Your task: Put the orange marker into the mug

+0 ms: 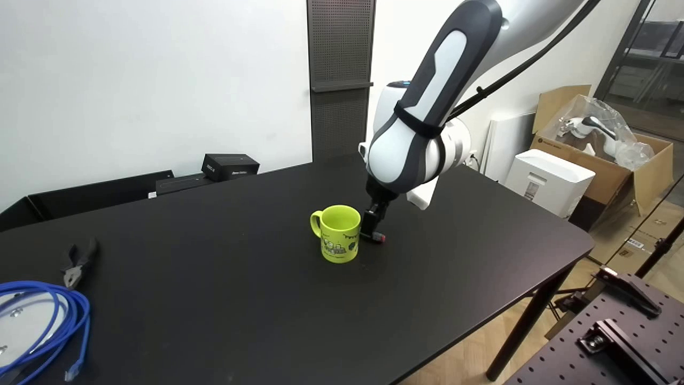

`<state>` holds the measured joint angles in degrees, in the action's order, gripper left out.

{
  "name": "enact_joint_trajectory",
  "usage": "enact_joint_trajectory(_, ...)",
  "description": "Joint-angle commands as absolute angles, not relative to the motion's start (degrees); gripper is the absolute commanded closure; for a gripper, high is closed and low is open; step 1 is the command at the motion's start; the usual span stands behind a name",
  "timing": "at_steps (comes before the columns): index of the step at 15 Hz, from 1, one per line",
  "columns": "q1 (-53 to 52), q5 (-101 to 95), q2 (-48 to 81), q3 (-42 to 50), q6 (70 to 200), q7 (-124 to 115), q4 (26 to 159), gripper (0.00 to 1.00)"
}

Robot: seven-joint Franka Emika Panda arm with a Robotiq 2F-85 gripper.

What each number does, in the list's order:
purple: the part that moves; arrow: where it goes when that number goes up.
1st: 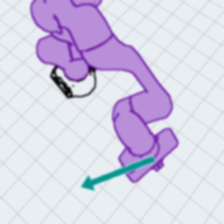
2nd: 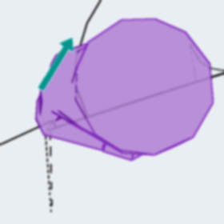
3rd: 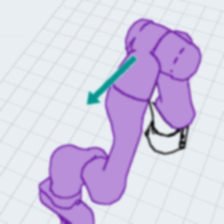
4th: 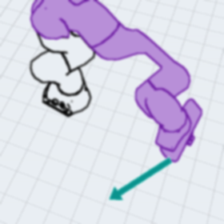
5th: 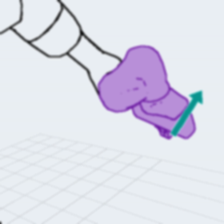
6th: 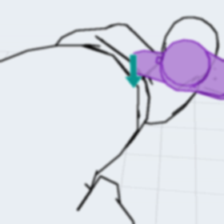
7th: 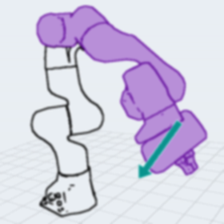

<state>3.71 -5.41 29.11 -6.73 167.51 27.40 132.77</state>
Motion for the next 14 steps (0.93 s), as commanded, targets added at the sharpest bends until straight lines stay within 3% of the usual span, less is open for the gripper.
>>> enact_joint_trajectory(1, 4.21, -5.95, 30.64, -7.54, 166.33, 24.24, 130.91, 0.26)
enact_joint_trajectory(11, 6.80, -4.13, 29.30, -10.11, 167.41, 23.59, 132.51, 0.95)
enact_joint_trajectory(12, 6.85, -4.01, 28.50, -10.19, 167.40, 23.42, 133.07, 0.99)
enact_joint_trajectory(14, 6.60, -4.24, 26.45, -9.93, 167.03, 22.86, 134.17, 0.95)
